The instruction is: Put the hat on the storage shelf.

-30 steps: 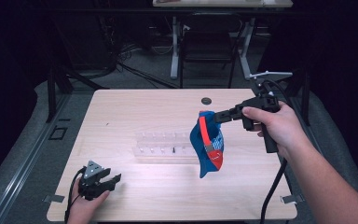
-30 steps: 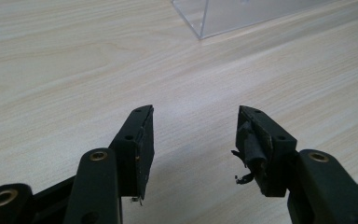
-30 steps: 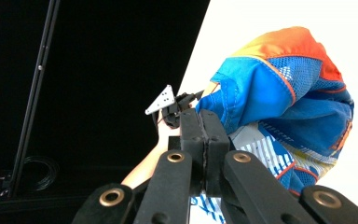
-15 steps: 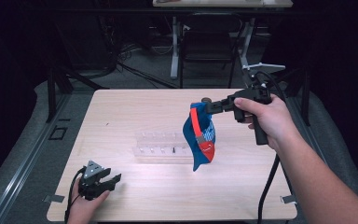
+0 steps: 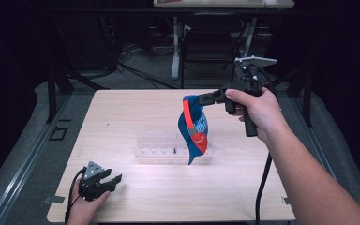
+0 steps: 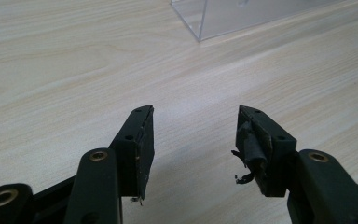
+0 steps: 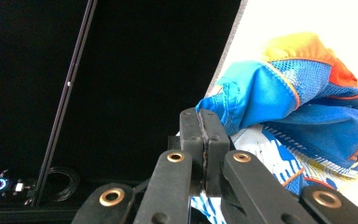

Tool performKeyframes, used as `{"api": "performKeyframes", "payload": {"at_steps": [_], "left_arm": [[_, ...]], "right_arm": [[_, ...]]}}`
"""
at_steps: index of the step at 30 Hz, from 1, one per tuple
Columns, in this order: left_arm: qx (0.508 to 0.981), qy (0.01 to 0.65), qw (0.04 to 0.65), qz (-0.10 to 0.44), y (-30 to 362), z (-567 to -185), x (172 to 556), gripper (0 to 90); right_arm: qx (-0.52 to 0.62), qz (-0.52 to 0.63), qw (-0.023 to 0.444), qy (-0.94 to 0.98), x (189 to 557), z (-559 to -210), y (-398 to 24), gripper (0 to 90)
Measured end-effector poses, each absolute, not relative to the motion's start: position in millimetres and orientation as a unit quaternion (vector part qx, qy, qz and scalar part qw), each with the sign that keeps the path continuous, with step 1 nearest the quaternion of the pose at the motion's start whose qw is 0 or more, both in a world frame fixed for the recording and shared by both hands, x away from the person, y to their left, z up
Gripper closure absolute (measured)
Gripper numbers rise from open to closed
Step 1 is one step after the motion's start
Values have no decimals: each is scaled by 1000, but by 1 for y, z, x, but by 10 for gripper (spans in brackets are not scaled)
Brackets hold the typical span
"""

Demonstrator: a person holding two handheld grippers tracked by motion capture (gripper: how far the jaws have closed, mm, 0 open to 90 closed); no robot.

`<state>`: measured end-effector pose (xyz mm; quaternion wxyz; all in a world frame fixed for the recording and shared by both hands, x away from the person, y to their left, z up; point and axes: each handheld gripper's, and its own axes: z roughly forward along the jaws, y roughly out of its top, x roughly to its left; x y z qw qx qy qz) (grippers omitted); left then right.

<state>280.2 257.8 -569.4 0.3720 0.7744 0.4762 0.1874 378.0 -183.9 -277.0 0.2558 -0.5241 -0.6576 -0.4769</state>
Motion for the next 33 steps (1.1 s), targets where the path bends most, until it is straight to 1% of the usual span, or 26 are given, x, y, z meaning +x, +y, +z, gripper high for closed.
{"api": "performKeyframes", "payload": {"at_steps": [16, 33], "left_arm": [[773, 476, 374, 191, 257, -569, 281, 473], [774, 473, 375, 190, 256, -570, 281, 473]], "right_arm": [[-526, -488, 266, -644, 397, -287, -163, 900], [-528, -497, 264, -636, 409, -297, -144, 900]]}}
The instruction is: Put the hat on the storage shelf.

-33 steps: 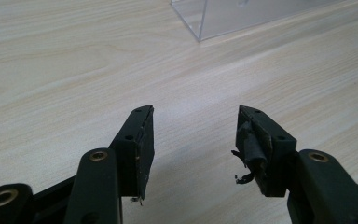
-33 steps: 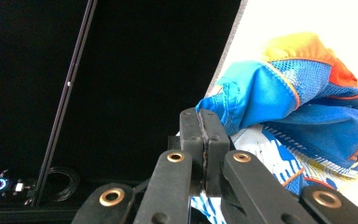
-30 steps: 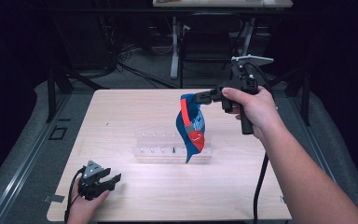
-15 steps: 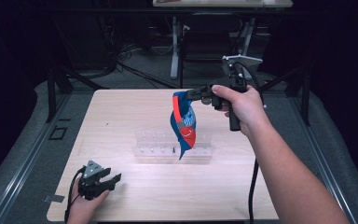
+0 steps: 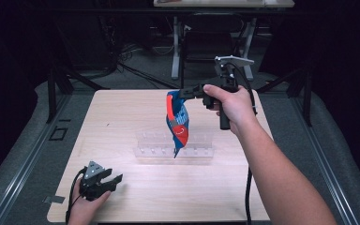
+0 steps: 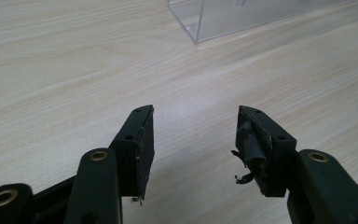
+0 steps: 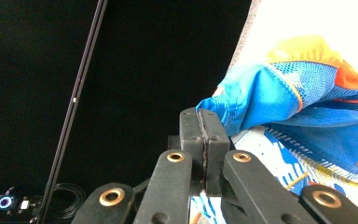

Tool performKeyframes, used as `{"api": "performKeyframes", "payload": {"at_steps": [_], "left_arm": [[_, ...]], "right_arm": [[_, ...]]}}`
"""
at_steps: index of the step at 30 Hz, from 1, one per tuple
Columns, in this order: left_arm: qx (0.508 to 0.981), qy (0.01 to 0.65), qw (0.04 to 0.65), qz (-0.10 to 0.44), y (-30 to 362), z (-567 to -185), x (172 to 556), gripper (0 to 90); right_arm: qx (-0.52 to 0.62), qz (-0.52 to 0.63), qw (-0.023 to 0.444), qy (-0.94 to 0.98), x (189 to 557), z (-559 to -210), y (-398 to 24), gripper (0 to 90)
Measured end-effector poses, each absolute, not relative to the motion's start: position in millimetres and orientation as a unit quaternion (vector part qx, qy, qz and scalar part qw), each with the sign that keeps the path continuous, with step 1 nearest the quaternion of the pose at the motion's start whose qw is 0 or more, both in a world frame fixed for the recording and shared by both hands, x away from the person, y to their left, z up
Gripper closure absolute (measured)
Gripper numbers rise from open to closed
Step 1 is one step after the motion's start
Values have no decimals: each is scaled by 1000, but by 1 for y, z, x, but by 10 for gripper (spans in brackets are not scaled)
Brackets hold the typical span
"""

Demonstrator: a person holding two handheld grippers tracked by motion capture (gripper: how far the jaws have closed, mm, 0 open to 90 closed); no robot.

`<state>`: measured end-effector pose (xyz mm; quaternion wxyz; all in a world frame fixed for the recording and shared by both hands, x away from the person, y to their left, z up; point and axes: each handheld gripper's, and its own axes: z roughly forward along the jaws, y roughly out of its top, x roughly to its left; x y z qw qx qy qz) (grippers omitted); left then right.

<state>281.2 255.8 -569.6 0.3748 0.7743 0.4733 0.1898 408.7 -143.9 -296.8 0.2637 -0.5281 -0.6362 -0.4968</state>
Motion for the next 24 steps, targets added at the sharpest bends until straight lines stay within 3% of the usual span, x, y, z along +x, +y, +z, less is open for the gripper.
{"api": "performKeyframes", "payload": {"at_steps": [16, 24], "left_arm": [[776, 474, 372, 187, 255, -568, 281, 474], [764, 468, 407, 179, 241, -558, 281, 483]], "right_arm": [[-546, -510, 254, -614, 422, -309, -146, 900], [-553, -509, 249, -611, 421, -314, -154, 900]]}}
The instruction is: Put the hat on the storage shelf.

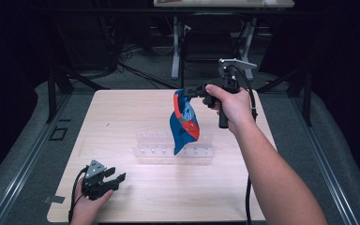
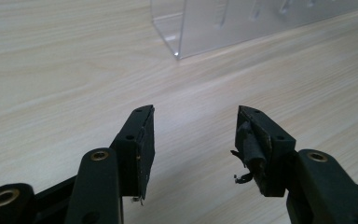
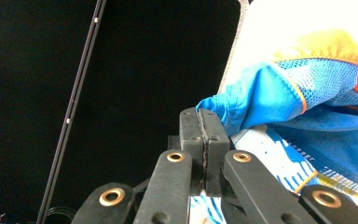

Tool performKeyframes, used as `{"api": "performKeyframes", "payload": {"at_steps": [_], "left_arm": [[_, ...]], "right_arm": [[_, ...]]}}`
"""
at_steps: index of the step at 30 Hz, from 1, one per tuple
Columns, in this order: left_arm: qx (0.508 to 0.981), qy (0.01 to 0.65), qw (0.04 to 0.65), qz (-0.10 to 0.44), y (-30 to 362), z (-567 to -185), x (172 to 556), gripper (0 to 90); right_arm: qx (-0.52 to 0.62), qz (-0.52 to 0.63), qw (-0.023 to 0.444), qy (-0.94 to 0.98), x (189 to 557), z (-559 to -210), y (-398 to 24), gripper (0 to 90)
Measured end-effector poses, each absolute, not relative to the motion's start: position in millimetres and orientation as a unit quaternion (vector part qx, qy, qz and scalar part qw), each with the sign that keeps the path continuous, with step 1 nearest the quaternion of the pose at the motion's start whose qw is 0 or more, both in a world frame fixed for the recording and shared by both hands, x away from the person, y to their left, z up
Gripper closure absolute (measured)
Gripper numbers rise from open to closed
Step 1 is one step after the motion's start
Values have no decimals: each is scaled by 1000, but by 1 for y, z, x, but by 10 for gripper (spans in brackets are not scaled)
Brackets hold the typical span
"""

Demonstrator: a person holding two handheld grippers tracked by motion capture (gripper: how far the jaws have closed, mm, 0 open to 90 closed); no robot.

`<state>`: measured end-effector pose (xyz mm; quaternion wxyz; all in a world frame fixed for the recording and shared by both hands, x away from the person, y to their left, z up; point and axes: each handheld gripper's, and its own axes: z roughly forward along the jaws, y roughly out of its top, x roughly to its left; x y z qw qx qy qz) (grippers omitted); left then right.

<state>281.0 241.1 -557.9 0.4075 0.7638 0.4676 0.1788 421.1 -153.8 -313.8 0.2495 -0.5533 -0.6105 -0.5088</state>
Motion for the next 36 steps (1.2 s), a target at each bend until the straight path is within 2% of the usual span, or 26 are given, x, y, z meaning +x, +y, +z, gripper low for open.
{"api": "performKeyframes", "payload": {"at_steps": [8, 15, 36], "left_arm": [[776, 409, 438, 197, 203, -529, 284, 528], [788, 376, 442, 207, 163, -517, 293, 514], [798, 327, 460, 213, 99, -498, 301, 558]], "right_arm": [[-551, -507, 250, -614, 420, -313, -152, 900], [-548, -506, 249, -617, 418, -311, -152, 900], [-545, -510, 254, -615, 416, -311, -152, 900]]}}
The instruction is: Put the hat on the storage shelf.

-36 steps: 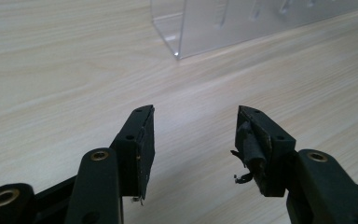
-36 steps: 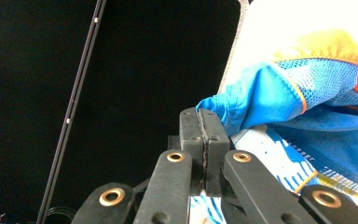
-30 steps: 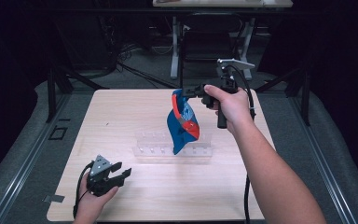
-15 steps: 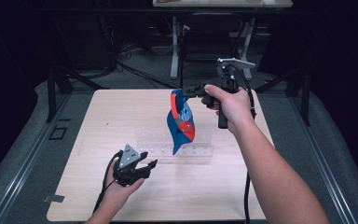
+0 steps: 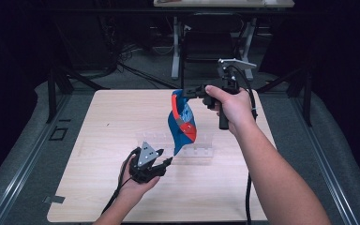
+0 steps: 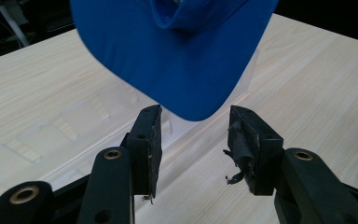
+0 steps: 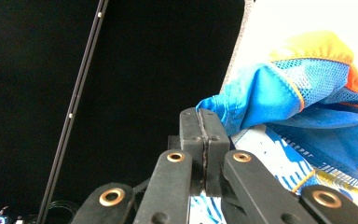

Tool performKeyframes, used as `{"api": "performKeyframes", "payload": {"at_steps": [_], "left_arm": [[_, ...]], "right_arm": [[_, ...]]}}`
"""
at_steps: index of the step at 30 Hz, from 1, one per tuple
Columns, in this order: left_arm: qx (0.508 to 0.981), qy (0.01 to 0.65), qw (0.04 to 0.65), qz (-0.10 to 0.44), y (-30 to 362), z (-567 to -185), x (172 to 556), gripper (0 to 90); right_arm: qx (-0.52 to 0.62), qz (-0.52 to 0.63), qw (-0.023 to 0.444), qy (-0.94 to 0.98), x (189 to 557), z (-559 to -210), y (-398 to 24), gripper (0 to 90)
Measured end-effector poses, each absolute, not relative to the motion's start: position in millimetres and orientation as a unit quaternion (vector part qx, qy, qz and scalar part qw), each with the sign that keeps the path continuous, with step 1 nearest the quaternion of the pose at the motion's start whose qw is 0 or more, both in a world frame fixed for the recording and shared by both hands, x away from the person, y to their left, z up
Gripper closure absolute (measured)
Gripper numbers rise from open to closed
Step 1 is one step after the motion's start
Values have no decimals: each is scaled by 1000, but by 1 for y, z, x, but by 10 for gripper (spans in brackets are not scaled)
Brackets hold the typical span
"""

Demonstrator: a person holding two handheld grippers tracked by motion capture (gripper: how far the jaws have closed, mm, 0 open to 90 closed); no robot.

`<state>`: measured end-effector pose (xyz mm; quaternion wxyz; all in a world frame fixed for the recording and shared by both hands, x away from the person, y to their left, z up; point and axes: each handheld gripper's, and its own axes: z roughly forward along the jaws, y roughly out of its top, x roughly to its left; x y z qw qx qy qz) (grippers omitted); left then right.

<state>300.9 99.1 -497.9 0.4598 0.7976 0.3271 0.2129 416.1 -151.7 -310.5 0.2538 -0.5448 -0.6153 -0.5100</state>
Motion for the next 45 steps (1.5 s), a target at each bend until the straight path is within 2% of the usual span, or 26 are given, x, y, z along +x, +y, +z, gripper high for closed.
{"api": "performKeyframes", "payload": {"at_steps": [10, 16, 20, 30, 45], "left_arm": [[800, 319, 462, 213, 82, -495, 304, 622], [805, 321, 435, 243, 78, -495, 307, 812], [806, 323, 425, 255, 83, -495, 309, 866], [810, 323, 417, 257, 90, -495, 310, 880], [811, 343, 414, 229, 93, -508, 316, 882]], "right_arm": [[-547, -511, 252, -614, 416, -311, -154, 900], [-549, -507, 249, -616, 415, -311, -153, 900], [-547, -506, 250, -618, 415, -312, -151, 900], [-546, -504, 250, -620, 416, -314, -149, 900], [-559, -491, 242, -623, 419, -329, -152, 900]]}}
